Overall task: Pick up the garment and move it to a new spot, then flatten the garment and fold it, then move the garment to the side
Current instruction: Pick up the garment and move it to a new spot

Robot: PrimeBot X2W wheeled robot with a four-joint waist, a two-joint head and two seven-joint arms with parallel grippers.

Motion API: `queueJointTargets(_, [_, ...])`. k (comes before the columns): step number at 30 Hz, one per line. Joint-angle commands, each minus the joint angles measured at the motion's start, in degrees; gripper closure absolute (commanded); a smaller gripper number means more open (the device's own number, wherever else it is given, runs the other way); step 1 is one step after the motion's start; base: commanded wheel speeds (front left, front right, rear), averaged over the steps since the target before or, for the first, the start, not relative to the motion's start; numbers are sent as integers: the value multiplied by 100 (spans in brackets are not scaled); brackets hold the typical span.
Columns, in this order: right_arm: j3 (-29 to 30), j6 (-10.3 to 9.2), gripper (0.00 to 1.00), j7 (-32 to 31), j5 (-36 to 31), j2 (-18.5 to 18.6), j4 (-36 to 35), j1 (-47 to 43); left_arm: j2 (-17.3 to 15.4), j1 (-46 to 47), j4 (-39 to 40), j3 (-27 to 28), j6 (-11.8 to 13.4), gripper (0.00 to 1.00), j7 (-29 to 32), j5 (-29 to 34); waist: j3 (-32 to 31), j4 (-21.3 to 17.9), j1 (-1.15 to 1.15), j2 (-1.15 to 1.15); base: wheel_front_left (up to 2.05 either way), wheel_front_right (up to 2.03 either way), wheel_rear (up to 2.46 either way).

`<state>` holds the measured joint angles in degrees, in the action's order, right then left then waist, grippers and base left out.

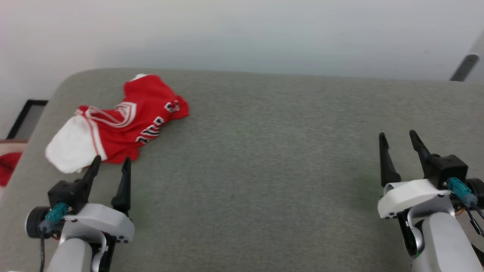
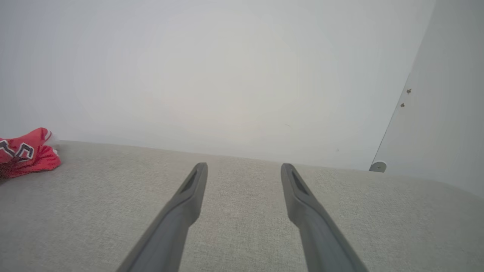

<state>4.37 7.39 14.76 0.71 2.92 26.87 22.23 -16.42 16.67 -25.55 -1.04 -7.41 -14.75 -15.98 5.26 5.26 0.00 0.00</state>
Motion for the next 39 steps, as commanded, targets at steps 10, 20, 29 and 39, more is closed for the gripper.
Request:
queueJointTargets(10, [-650, 18, 0, 42, 40, -5, 113, 265, 268, -21, 9, 400, 17, 0, -40, 379, 71, 1021, 0, 0, 0, 0, 0])
queueJointTargets(20, [-1291, 12, 0, 42, 256, -3, 378, 492, 627, -177, 53, 772, 35, 0, -39, 562, 142, 2189, 0, 0, 0, 0, 0])
queueJointTargets(29, [-2253, 12, 0, 42, 717, 5, 791, 969, 913, -527, 494, 1366, 125, 0, -39, 550, 308, 2722, 0, 0, 0, 0, 0])
queueJointTargets(39, [-2949, 12, 0, 42, 1170, 0, 1169, 1473, 1190, -848, 907, 1726, 65, 0, -39, 596, 451, 2752, 0, 0, -4, -4, -4])
